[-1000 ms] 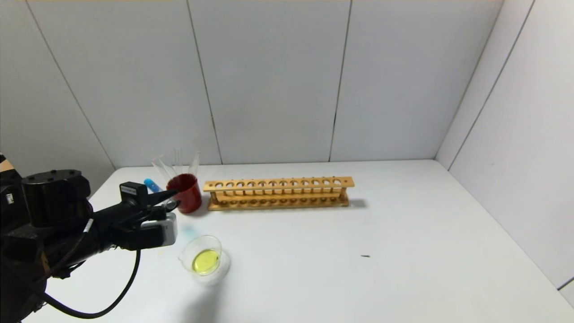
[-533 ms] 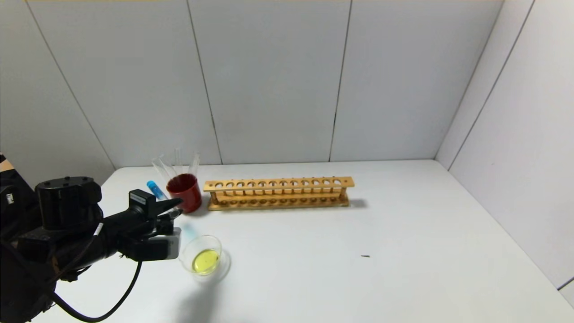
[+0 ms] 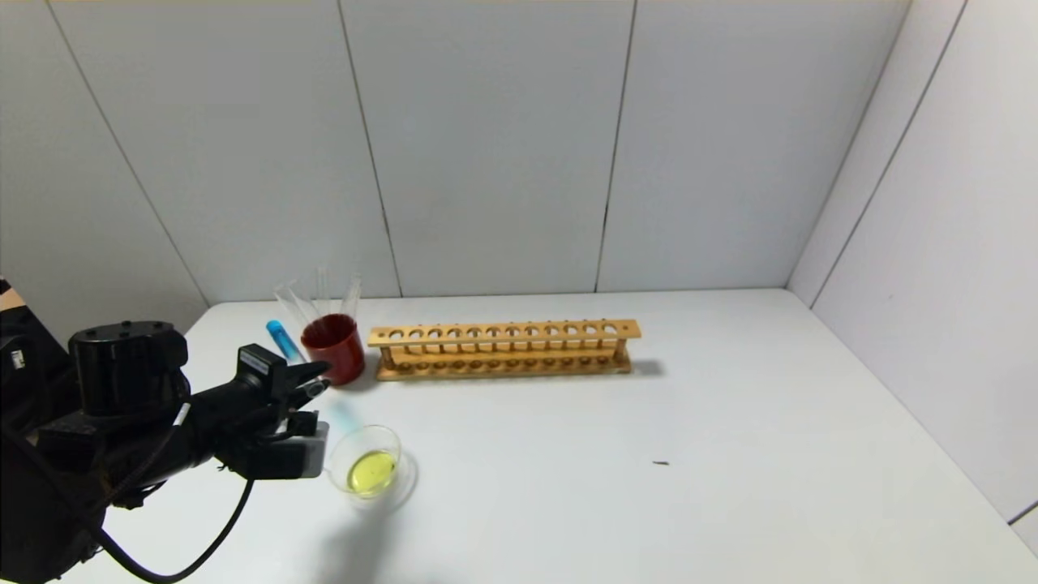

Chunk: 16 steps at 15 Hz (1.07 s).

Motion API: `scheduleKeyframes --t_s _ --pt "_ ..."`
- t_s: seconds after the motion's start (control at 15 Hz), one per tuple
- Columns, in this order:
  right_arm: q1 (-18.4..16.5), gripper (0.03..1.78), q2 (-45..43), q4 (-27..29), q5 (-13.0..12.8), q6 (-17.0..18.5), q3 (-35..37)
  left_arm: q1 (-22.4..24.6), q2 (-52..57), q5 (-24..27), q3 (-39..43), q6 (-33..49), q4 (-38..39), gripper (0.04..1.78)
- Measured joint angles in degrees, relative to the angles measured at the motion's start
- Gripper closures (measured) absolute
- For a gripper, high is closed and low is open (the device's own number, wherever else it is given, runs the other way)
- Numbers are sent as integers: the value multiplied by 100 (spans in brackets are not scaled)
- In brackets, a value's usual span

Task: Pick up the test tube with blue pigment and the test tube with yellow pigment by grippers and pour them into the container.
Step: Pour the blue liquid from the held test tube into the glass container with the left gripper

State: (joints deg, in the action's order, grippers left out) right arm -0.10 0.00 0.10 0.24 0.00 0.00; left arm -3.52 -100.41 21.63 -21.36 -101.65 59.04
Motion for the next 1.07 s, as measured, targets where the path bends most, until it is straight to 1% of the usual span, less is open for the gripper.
scheduleKeyframes --t_s 0.2,0.6,0.87,1.07 --pt "0 6 0 0 0 0 0 -2 -11 -10 -2 -84 -20 150" --pt "0 6 0 0 0 0 0 -28 -85 -38 22 -577 -72 150" --pt "0 6 0 0 0 0 0 -177 -112 -74 63 -706 -78 150" --pt "0 6 0 0 0 0 0 -229 -102 -38 174 -1062 -80 150"
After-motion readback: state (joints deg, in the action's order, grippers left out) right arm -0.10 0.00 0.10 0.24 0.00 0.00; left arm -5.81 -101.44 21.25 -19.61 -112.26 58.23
